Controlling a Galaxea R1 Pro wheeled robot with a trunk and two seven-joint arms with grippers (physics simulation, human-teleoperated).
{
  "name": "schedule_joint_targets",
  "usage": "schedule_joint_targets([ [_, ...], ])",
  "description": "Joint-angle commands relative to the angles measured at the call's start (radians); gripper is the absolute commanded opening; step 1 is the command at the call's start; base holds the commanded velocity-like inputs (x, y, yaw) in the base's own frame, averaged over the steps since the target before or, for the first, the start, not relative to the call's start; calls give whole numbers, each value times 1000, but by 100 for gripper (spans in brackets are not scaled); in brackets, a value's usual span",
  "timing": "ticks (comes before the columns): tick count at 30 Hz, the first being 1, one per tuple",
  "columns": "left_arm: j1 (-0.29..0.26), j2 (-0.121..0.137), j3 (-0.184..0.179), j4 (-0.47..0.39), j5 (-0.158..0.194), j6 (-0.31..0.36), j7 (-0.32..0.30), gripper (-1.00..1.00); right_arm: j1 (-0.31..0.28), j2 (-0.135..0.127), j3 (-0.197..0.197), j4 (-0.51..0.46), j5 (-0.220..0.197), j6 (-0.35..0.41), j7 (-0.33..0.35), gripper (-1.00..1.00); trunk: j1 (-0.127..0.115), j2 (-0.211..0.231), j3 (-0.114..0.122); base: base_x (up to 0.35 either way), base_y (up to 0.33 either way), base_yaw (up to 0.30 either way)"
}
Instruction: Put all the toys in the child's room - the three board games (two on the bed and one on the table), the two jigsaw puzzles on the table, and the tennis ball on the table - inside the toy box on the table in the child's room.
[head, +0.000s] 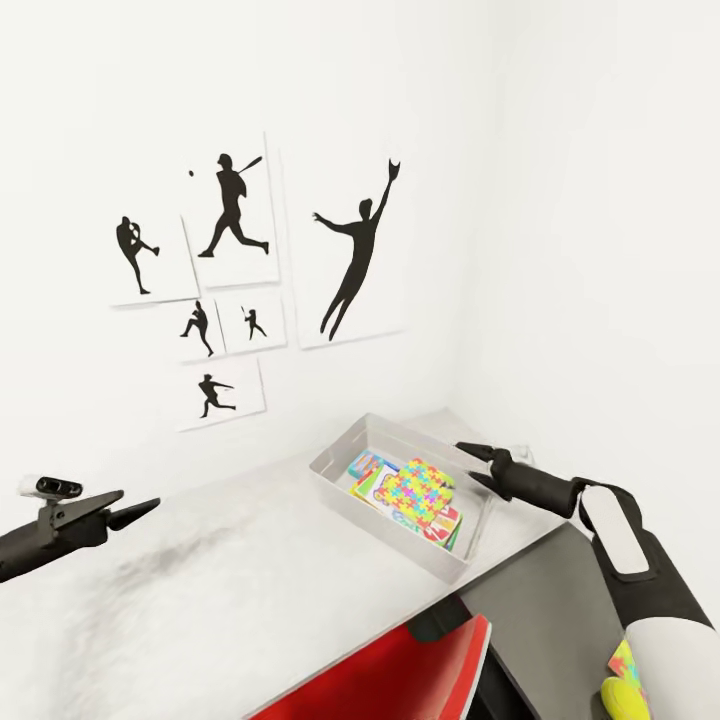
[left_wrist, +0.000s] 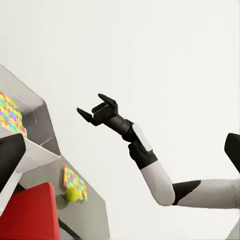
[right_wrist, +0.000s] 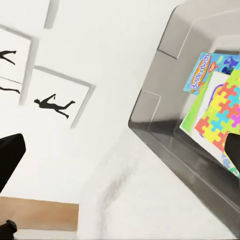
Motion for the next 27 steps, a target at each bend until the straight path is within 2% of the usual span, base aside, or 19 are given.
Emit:
schedule_joint_targets([
  [1, 5, 0, 0, 1, 0, -1, -3, 100, 15, -7, -5, -13, 10, 4, 38, 100, 1, -2, -1, -15, 0, 0],
  [2, 13, 0, 0, 4, 0, -17, -3, 100, 47, -21, -12, -38, 11, 4, 97, 100, 1, -2, 1, -10, 0, 0],
  [3, 16, 0, 0, 6, 1, -23, -3, 100, 63, -29, -17, -49, 11, 3, 128, 100, 1, -2, 3, -6, 0, 0],
  [5, 23, 0, 0, 11, 2, -39, -3, 100, 127, -56, -45, -85, 14, -3, 254, 100, 1, -2, 6, -4, 0, 0],
  [7, 25, 0, 0, 17, 1, -44, -3, 100, 174, -71, -75, -98, 18, -6, 331, 100, 1, -2, 9, -2, 0, 0],
  [9, 26, 0, 0, 20, 1, -46, -3, 100, 207, -80, -101, -102, 19, -8, 369, 100, 1, -2, 13, -1, 0, 0],
  [10, 27, 0, 0, 22, 1, -47, -3, 100, 237, -87, -129, -105, 20, -9, 396, 100, 1, -2, 14, 0, 0, 0],
  [15, 27, 0, 0, 25, 1, -49, -3, 100, 303, -97, -235, -111, 20, -19, 438, 100, 1, -2, 22, 0, 0, 0],
  [17, 28, 0, 0, 25, 1, -50, -3, 100, 327, -99, -266, -112, 21, -28, 454, 100, 1, -2, 26, 0, 0, 0],
  [20, 28, 0, 0, 25, 1, -51, -3, 100, 353, -99, -287, -112, 22, -45, 483, 100, 1, -2, 31, 0, 0, 0],
  [27, 28, 0, 10, 24, 1, -52, -3, 100, 381, -100, -301, -115, 22, -115, 524, 100, 1, -2, 42, -15, 0, 0],
])
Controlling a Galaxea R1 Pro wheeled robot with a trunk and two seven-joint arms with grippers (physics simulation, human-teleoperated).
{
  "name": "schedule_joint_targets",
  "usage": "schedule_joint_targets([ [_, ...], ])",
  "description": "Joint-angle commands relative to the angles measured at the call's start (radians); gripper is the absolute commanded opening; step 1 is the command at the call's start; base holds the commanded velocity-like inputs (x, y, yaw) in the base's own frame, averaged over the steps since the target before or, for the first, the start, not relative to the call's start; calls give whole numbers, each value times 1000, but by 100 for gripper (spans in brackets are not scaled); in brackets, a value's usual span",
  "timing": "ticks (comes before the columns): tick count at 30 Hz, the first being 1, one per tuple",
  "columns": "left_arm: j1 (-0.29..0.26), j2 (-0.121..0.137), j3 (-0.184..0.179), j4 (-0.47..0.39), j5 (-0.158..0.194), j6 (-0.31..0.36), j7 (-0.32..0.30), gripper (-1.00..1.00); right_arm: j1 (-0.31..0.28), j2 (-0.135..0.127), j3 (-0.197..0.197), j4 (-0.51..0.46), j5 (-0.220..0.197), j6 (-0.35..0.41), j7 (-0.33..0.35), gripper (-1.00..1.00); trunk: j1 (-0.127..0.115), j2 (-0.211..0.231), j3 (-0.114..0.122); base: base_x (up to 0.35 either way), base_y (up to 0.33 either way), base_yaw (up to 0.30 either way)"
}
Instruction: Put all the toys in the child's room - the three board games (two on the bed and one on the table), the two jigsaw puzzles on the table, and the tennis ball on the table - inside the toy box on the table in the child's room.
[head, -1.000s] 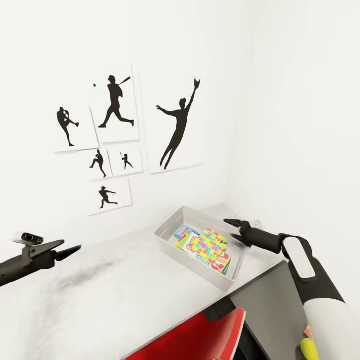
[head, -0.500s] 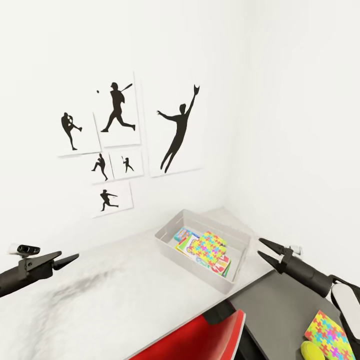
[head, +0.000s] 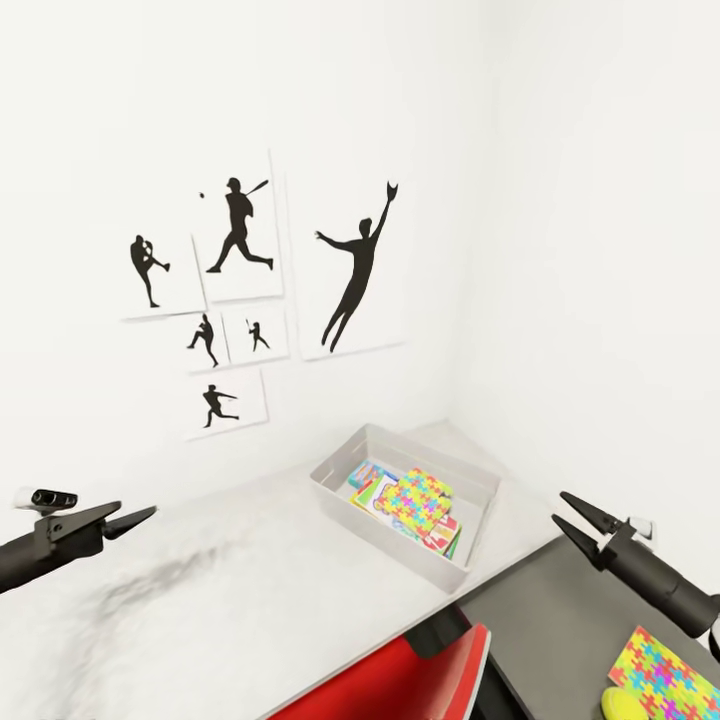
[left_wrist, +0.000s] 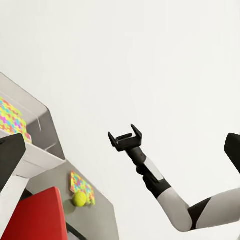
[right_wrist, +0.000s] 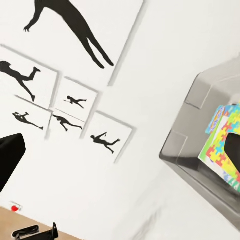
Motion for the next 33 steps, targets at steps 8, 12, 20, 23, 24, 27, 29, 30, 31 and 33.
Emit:
schedule_joint_targets([
  [8, -1, -1, 22, 0, 0, 10, -3, 100, 5, 8, -3, -5, 1, -26, 50, 100, 1, -2, 11, -85, 0, 0],
  [12, -1, -2, 24, -1, 2, 10, -3, 100, 6, 13, -3, -26, 0, -28, 56, 100, 1, -2, 17, -21, 0, 0],
  [20, -1, -3, 25, -1, 2, 10, -3, 100, 6, 18, -3, -41, -6, -28, 57, 100, 1, -2, 30, -16, -11, 0],
  [23, -1, -2, 26, -1, 1, 10, -3, 100, 6, 20, -3, -40, -4, -35, 51, 100, 1, -2, 35, -74, -77, 0],
  [24, -1, -2, 26, -1, 1, 10, -3, 100, 6, 20, -3, -40, -4, -38, 50, 100, 1, -2, 37, -68, -88, 0],
  [27, -1, -1, 28, -1, 2, 10, -3, 100, 6, 19, -6, -40, -6, -50, 53, 100, 1, -2, 42, -35, -82, 0],
  [29, -1, -1, 28, -1, 3, 10, -3, 100, 6, 18, -12, -40, -7, -54, 55, 100, 1, -2, 45, -18, -79, -16],
  [30, -1, -2, 29, -1, 3, 10, -3, 100, 6, 18, -15, -39, -7, -55, 55, 100, 1, -2, 47, -11, -78, -37],
  [31, -1, -2, 28, -1, 4, 10, -3, 100, 6, 18, -21, -38, -7, -57, 54, 100, 1, -2, 48, -7, -78, -53],
  [33, -1, -2, 27, -2, 4, 10, -3, 100, 6, 19, -26, -36, -7, -58, 53, 100, 1, -2, 52, -9, -75, -62],
])
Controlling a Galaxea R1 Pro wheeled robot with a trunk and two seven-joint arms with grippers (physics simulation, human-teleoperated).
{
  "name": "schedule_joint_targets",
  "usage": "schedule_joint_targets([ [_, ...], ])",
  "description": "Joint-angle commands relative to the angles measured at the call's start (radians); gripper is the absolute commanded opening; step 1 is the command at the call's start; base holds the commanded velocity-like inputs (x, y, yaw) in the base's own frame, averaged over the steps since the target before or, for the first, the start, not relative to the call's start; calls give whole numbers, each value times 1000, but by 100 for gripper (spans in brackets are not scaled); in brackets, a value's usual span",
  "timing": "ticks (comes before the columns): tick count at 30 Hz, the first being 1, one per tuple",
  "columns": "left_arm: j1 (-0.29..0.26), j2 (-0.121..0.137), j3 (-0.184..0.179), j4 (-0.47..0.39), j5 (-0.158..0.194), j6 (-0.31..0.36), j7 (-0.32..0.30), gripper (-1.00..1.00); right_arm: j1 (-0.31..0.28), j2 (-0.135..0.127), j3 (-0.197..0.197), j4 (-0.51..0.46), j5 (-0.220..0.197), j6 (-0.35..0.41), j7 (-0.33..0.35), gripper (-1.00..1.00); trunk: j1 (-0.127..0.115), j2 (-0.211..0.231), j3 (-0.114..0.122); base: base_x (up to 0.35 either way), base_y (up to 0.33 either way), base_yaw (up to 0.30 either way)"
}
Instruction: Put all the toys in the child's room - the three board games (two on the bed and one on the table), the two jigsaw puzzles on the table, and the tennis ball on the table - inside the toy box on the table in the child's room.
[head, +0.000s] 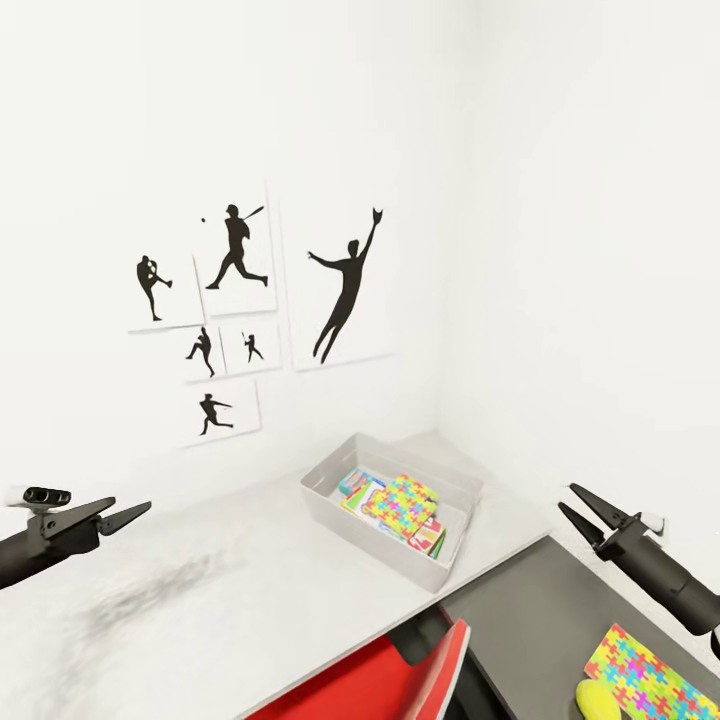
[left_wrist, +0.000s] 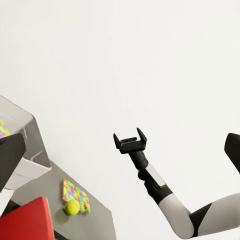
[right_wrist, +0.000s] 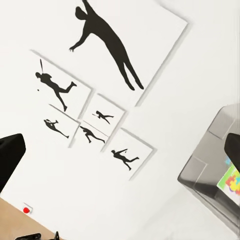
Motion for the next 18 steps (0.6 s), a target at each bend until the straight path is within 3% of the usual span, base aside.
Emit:
schedule_joint_targets([
  [1, 0, 0, 0, 0, 0, 11, -4, 100, 0, 0, -2, 1, -2, 5, 1, 100, 0, -1, 1, -28, -63, -72],
  [7, 0, 1, 1, 0, -2, 11, -4, 100, 0, 1, -7, 3, 1, 2, -4, 100, 0, -1, 11, -141, -28, -96],
  [18, 0, 1, 4, 0, -3, 11, -4, 100, 0, 2, -6, 2, 4, -3, -11, 100, 0, -1, 28, -256, -22, -143],
])
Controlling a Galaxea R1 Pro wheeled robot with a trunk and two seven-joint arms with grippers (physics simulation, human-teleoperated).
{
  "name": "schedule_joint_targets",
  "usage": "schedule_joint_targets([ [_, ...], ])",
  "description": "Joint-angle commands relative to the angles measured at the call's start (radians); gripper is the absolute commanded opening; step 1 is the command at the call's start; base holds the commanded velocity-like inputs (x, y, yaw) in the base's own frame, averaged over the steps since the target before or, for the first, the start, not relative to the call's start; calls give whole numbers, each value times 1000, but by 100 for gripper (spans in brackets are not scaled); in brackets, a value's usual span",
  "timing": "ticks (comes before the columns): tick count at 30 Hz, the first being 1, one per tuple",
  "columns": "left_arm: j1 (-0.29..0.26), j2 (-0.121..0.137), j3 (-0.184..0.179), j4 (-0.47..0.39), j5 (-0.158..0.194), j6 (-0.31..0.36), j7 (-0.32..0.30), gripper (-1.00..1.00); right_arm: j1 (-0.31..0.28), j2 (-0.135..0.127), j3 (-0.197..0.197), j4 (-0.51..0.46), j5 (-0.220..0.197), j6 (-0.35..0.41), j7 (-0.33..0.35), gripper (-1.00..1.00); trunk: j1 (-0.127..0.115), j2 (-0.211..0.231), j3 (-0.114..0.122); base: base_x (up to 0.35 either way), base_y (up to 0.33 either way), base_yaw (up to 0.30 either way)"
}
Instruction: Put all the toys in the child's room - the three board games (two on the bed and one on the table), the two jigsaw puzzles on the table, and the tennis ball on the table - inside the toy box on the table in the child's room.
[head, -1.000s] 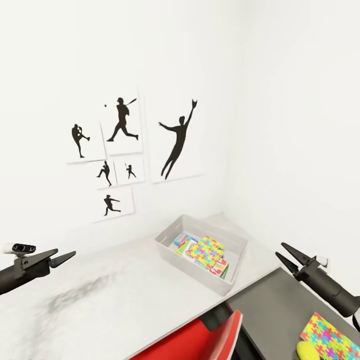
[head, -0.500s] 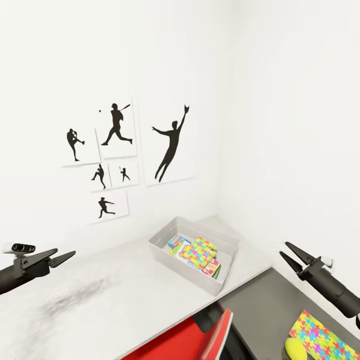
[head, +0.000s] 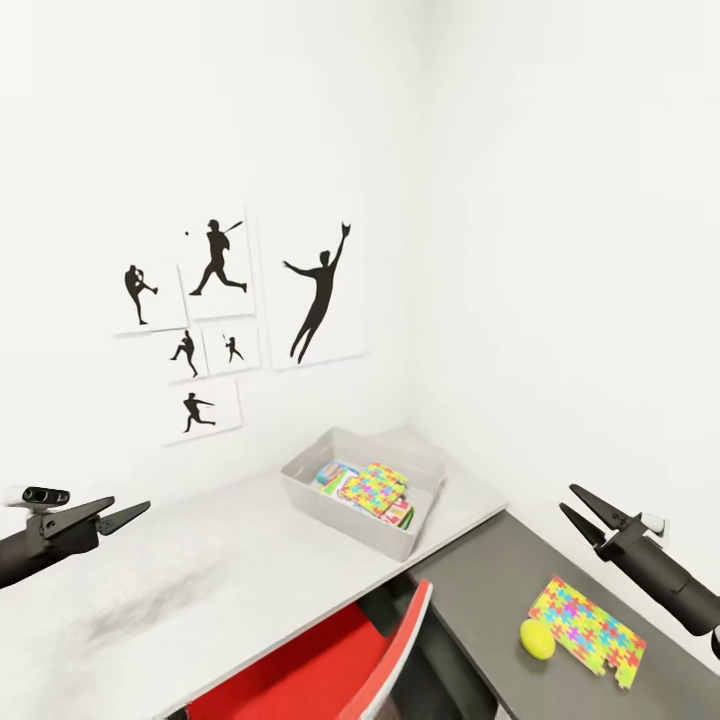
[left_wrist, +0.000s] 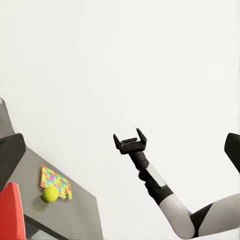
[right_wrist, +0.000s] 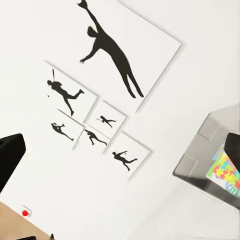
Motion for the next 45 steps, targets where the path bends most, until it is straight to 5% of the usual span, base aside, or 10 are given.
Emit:
schedule_joint_targets([
  [1, 0, 0, 0, 0, 0, 10, -3, 100, -1, 0, -1, 1, -2, 5, 1, 100, 0, -1, 1, -240, -80, -159],
  [28, 0, -6, 2, 0, -1, 9, -3, 100, -1, 2, 6, -3, 0, 3, -45, 100, 0, -1, 12, -168, -111, -115],
  [34, 0, -5, 2, 0, -1, 9, -3, 100, -1, 2, 7, -11, 2, 4, -137, 100, 0, -1, 12, -30, -28, -2],
  [41, 0, -2, 3, 1, -1, 9, -3, 100, -1, 2, 6, -43, -6, 21, -398, 100, 0, -1, 12, -4, -4, 0],
  [45, 0, -1, 3, 1, -1, 9, -3, 100, -1, 8, 9, -74, -12, 24, -437, 100, 0, -1, 12, 0, 0, 0],
])
